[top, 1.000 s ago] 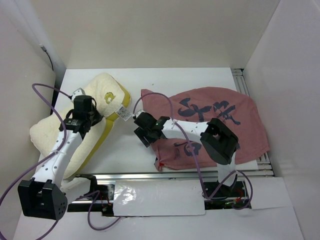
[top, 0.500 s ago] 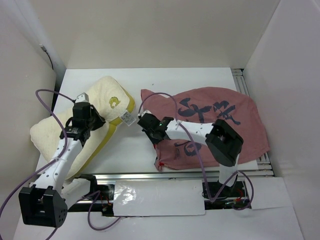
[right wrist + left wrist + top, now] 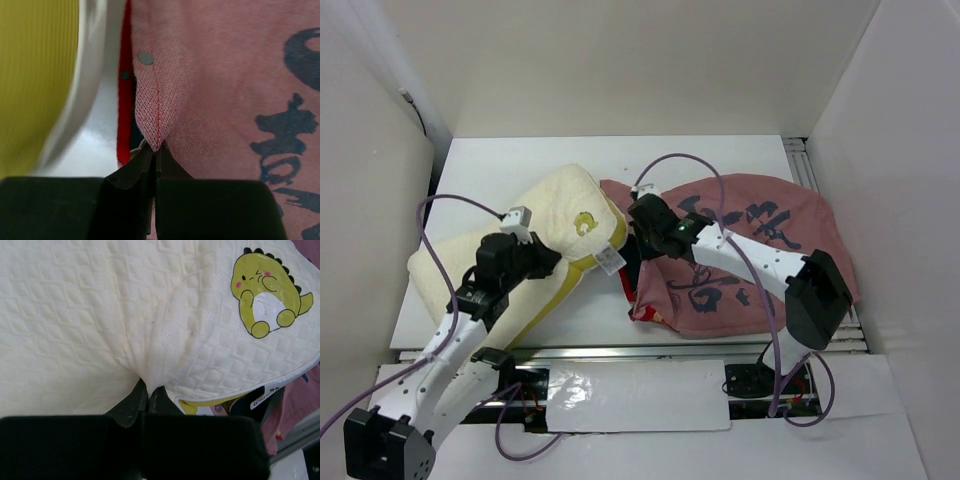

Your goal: Put the pillow into the pillowcase

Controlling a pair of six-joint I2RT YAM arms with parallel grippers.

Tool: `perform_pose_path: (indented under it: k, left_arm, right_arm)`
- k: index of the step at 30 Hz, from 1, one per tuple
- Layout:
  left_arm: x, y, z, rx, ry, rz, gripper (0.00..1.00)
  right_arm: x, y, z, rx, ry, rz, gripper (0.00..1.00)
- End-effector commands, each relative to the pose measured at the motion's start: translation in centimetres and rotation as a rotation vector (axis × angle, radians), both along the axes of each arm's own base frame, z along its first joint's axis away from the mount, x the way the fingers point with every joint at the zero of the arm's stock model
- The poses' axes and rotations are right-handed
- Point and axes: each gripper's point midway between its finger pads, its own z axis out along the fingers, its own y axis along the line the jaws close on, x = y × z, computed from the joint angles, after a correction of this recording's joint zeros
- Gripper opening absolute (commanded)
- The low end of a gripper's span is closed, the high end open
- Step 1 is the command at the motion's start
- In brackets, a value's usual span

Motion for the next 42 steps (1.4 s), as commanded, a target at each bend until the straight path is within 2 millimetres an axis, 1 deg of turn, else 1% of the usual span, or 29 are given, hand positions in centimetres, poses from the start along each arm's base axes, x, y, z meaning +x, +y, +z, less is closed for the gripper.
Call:
perform_pose_path:
  k: [1,2,4,5,7,8,9,12,13,15,17,18,19,21,23,24,25,27,28,29,30,32,33,35,36,37,38,39,42]
  left_arm:
    - [-0.5,-2.6,4.5,-0.062,-0.221,-0.119,0.00]
    - [-1.1,-2.4,3.1,-0.050,-0.185,-0.114,0.00]
    - [-1.8,-2.8,2.5,-0.046,-0.179,-0.131,0.00]
    - [-2.3,-3.0,1.6,-0.042,-0.160,-0.140,0.00]
    - [-3.2,-3.8,0.7,-0.046,-0.140,-0.185,0.00]
    - [-3.4,-4.0,0.3,-0.060,-0.120,-0.179,0.00]
    - [-3.6,-3.9,-1.0,-0.057,-0.076,-0.164,0.00]
    - [-4.2,-5.2,-3.3,-0.089,-0.012,-0.165,0.00]
    - [-4.2,-5.7,-4.0,-0.103,0.010,-0.169,0.00]
    - [-4.2,-7.4,-3.5,-0.140,-0.004,-0.222,0.00]
    - [-4.4,-8.4,-4.3,-0.118,0.045,-0.238,0.00]
    - [-4.0,-8.4,-4.0,-0.102,0.042,-0.219,0.00]
    - [-4.3,-8.7,-4.3,-0.091,0.047,-0.236,0.00]
    - [-4.7,-9.9,-3.4,-0.104,0.021,-0.279,0.00]
    - [-4.8,-10.8,-2.6,-0.137,0.004,-0.276,0.00]
    - [-4.8,-10.9,-2.2,-0.187,0.021,-0.231,0.00]
    - [-4.5,-10.6,-1.8,-0.226,0.025,-0.180,0.00]
    - [-3.9,-10.5,-1.4,-0.310,0.043,-0.088,0.00]
    - [-3.9,-10.5,-1.4,-0.319,0.048,-0.083,0.00]
    - [-4.0,-10.9,-0.9,-0.343,0.043,-0.088,0.00]
    - [-3.8,-10.9,-0.4,-0.363,0.043,-0.059,0.00]
    - [-3.4,-11.1,0.0,-0.413,0.077,0.006,0.00]
    - [-3.3,-11.0,-0.1,-0.425,0.100,0.044,0.00]
    - [-2.8,-10.5,-0.1,-0.471,0.161,0.161,0.00]
    - [-2.6,-10.5,-0.7,-0.476,0.194,0.196,0.00]
    - [-2.5,-10.7,-0.5,-0.495,0.210,0.212,0.00]
    - [-2.4,-11.3,0.3,-0.547,0.230,0.226,0.00]
    - [-2.4,-11.8,0.6,-0.560,0.237,0.224,0.00]
    - [-1.5,-12.4,2.6,-0.621,0.233,0.248,0.00]
  right_arm:
    - [0.1,-1.3,1.8,0.081,0.011,-0.064,0.00]
    - [0.3,-1.2,1.9,0.108,0.023,-0.067,0.00]
    - [0.3,-1.3,2.3,0.134,0.034,-0.062,0.00]
    - [0.4,-1.2,3.3,0.181,0.032,-0.062,0.00]
    - [1.0,-1.4,4.2,0.229,0.030,-0.071,0.00]
    - [0.7,-1.1,4.6,0.246,0.036,-0.054,0.00]
    - [0.7,-0.5,5.6,0.297,0.029,-0.027,0.00]
    - [-0.5,0.7,6.3,0.336,0.048,0.057,0.00]
    - [-1.4,1.5,6.4,0.341,0.059,0.090,0.00]
    - [-2.2,2.0,6.5,0.352,0.062,0.129,0.00]
    - [-2.4,2.1,7.1,0.367,0.057,0.140,0.00]
    - [-2.7,1.8,7.6,0.382,0.052,0.135,0.00]
    - [-2.6,2.0,7.8,0.389,0.044,0.136,0.00]
    - [-3.2,2.0,8.2,0.419,0.043,0.130,0.00]
    - [-3.3,2.7,8.2,0.458,0.043,0.150,0.00]
    - [-3.4,3.3,8.7,0.492,0.046,0.163,0.00]
    - [-4.0,4.3,8.5,0.524,0.066,0.199,0.00]
    - [-4.8,5.2,7.4,0.541,0.083,0.217,0.00]
    - [-4.7,5.6,7.9,0.568,0.078,0.224,0.00]
    - [-5.6,5.8,6.7,0.569,0.103,0.236,0.00]
    - [-6.1,6.2,6.3,0.584,0.116,0.246,0.00]
    - [-6.3,6.7,6.6,0.638,0.110,0.260,0.00]
    - [-6.5,6.5,6.3,0.638,0.110,0.260,0.00]
    - [-6.1,6.4,7.1,0.659,0.066,0.253,0.00]
    - [-6.0,6.2,6.4,0.656,0.070,0.229,0.00]
    - [-6.1,6.1,6.8,0.672,0.052,0.235,0.00]
    - [-5.8,6.2,7.7,0.706,0.025,0.228,0.00]
    - [-5.9,6.1,7.3,0.707,0.024,0.228,0.00]
    - [-6.1,6.6,8.0,0.747,0.017,0.256,0.00]
